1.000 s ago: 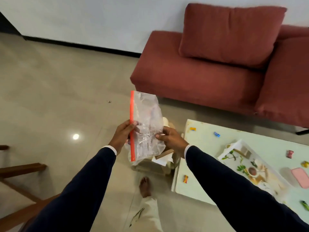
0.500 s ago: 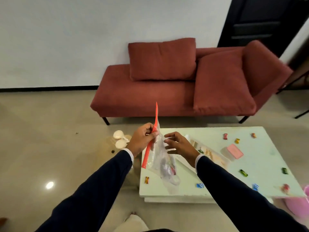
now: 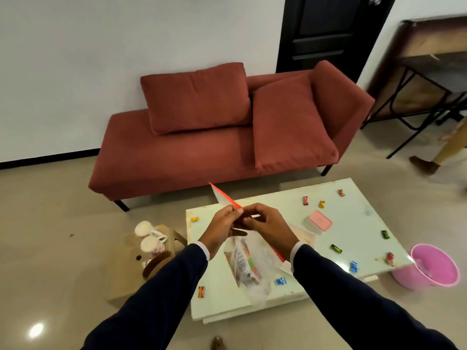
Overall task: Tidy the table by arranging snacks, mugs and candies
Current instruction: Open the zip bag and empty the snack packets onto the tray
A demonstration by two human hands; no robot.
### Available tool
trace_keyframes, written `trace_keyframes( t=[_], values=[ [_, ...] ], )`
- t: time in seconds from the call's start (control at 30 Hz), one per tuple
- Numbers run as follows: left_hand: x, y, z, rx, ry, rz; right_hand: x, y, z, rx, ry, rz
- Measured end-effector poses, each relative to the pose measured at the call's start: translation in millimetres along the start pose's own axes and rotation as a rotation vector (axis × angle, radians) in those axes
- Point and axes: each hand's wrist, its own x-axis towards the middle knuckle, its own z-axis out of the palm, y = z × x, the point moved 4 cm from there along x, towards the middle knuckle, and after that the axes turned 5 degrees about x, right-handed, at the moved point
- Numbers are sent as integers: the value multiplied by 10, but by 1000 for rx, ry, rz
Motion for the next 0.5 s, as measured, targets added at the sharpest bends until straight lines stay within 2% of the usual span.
trace_keyframes(
  t=[0.13,0.27,0.5],
  values=[
    [170,-110,-18,-34,46,-50,93,115,-47,95,83,100],
    [355,-176,-35,-95,98,-89,183,181,-92,157,133,103],
    [651,-91,128,-101,163,-90,477,232,-374,180,67,110]
  ],
)
